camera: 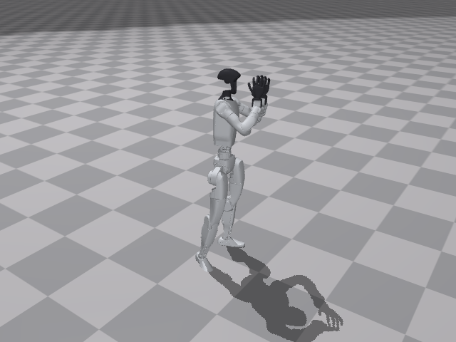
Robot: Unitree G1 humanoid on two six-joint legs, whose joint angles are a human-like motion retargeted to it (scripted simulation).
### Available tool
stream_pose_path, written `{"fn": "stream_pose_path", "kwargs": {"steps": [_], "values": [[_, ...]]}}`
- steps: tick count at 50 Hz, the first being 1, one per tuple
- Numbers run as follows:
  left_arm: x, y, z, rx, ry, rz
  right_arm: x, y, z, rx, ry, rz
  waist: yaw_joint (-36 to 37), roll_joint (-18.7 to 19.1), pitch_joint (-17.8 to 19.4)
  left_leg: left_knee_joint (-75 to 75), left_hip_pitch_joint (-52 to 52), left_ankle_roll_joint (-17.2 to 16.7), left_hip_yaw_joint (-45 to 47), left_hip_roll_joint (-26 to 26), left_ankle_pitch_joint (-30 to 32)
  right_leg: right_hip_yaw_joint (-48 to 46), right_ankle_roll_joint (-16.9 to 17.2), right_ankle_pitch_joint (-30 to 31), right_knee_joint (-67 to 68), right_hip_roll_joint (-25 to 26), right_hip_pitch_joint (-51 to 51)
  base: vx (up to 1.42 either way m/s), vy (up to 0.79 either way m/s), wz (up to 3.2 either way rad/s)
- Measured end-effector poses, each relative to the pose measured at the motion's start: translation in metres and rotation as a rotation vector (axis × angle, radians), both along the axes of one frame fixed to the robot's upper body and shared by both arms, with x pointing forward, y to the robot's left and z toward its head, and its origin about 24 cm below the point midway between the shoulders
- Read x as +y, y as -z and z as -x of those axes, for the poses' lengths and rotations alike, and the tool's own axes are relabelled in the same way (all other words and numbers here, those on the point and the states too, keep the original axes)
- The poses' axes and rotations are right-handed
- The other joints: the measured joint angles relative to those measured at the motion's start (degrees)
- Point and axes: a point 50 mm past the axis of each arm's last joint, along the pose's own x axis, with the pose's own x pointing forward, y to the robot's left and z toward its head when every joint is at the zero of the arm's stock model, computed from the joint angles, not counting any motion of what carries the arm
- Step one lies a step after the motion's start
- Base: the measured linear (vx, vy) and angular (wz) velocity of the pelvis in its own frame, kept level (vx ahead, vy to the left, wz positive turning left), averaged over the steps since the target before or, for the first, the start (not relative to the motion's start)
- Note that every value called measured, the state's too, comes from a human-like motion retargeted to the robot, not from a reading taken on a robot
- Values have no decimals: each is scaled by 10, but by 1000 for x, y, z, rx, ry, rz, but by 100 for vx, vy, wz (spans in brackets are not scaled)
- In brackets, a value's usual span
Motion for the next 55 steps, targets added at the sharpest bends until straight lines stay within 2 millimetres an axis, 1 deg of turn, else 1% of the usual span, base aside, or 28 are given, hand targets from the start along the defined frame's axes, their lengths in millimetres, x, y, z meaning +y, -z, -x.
{"fn": "stream_pose_path", "kwargs": {"steps": [2,3,6,7,9,12,15,17,18,20,21,23,25,28,30,32,35,36,38,41,43,45,47,48,49,50,51,55], "values": [[4,-2,0,13,9,59,-11,2,-5,32,27,-73,-13,2,2,4,3,3,19,4,-3,20,4,3,-6,6,-5,-5,-7,-89],[1,-1,1,24,27,60,-13,2,-6,54,12,-99,-19,3,2,5,5,6,29,5,-4,31,5,5,-9,8,-7,-5,-7,-90],[-22,3,1,60,96,-12,2,-1,-4,75,-63,-72,-44,9,0,9,11,13,59,10,-7,61,10,11,-19,17,-13,-4,-7,-91],[-29,3,1,66,108,-24,6,-2,-3,67,-65,-68,-53,11,0,9,13,15,68,11,-8,71,12,14,-22,20,-15,-4,-7,-90],[-34,2,0,61,107,-23,6,-3,-5,49,-24,-71,-71,16,0,10,18,19,88,14,-10,90,16,19,-29,25,-19,-3,-6,-89],[-28,-3,-3,44,84,-34,-3,-2,-9,35,46,3,-96,23,4,12,26,22,117,18,-13,119,22,26,-39,34,-23,-3,-7,-90],[-18,-5,-4,26,44,5,-18,0,-13,46,94,-55,-114,33,1,12,32,19,150,27,-12,147,23,35,-52,50,-30,-4,-10,-97],[-26,-3,-4,57,89,-10,-15,-2,-13,83,35,-80,-128,41,-1,13,35,19,171,33,-11,166,23,40,-62,60,-34,-3,-10,-97],[-33,-2,-4,84,127,-28,-10,-3,-11,88,6,-59,-135,45,-2,13,37,19,181,35,-11,176,23,43,-66,65,-36,-3,-10,-96],[-45,0,-4,114,169,-42,1,-6,-9,60,4,-19,-149,53,-5,14,40,18,202,41,-11,194,23,48,-76,74,-39,-3,-10,-94],[-46,-1,-4,105,160,-44,2,-7,-9,38,34,-5,-156,57,-4,15,42,18,211,43,-11,202,23,50,-80,79,-40,-3,-10,-91],[-44,-3,-5,80,135,-60,1,-11,-10,1,89,50,-170,66,-1,17,46,19,229,47,-11,219,23,55,-88,86,-42,-2,-9,-87],[-31,-8,-5,57,108,-46,-6,-16,-10,-31,132,79,-183,74,6,19,50,19,246,50,-11,235,23,58,-94,93,-43,-2,-9,-81],[-6,-15,-7,52,72,72,-28,-23,-7,-53,172,-79,-201,82,10,21,56,19,270,55,-10,256,23,62,-102,103,-45,-1,-9,-75],[0,-18,-7,61,85,112,-37,-25,-4,-46,161,-178,-210,86,8,22,60,19,285,59,-9,268,23,63,-106,109,-47,0,-11,-69],[-14,-18,-2,60,133,42,-25,-27,0,-51,124,-143,-218,89,5,22,63,19,298,63,-8,279,23,65,-110,117,-49,0,-12,-62],[-45,-14,9,39,206,-68,4,-24,8,-104,81,-47,-228,93,1,23,67,20,315,71,-4,291,23,68,-115,129,-51,0,-14,-53],[-47,-15,10,18,200,-64,5,-24,9,-126,93,-64,-230,93,1,23,68,20,319,74,-2,294,23,70,-117,133,-52,1,-15,-44],[-41,-19,11,-26,164,-50,-2,-24,8,-137,116,-79,-234,95,2,23,69,20,327,80,1,300,23,73,-120,142,-52,0,-15,-37],[-17,-30,4,-24,120,40,-29,-26,-2,-72,164,-171,-233,94,4,24,73,18,336,87,5,305,23,78,-126,152,-48,1,-13,-26],[-11,-32,0,4,114,86,-40,-27,-9,-28,176,-246,-231,92,4,25,75,18,339,91,7,307,23,81,-130,156,-46,1,-10,-17],[-22,-31,-2,27,129,50,-30,-29,-10,-10,140,-221,-229,90,0,26,77,20,341,92,7,310,23,83,-134,159,-43,2,-8,-12],[-44,-26,2,47,182,-31,-7,-32,-4,-36,88,-114,-228,88,-3,28,77,21,341,93,4,311,23,83,-137,160,-42,2,-6,-6],[-52,-25,4,51,206,-49,2,-33,0,-60,75,-90,-228,87,-4,29,77,22,340,93,3,312,23,83,-137,160,-41,2,-5,-1],[-54,-25,6,41,211,-48,6,-34,2,-81,76,-91,-228,86,-4,30,76,22,339,93,0,312,23,83,-137,160,-41,2,-5,1],[-54,-27,8,23,207,-38,7,-35,4,-102,84,-106,-228,86,-3,31,75,23,337,93,-2,312,23,83,-137,160,-41,0,0,0],[-48,-30,8,-4,182,-25,2,-35,3,-109,100,-118,-227,85,-2,33,75,23,334,94,-6,311,23,83,-137,160,-41,0,0,0],[-19,-38,4,-40,112,52,-31,-35,-4,-90,179,-239,-221,81,3,44,69,22,319,95,-22,306,23,81,-133,159,-40,0,0,0]]}}
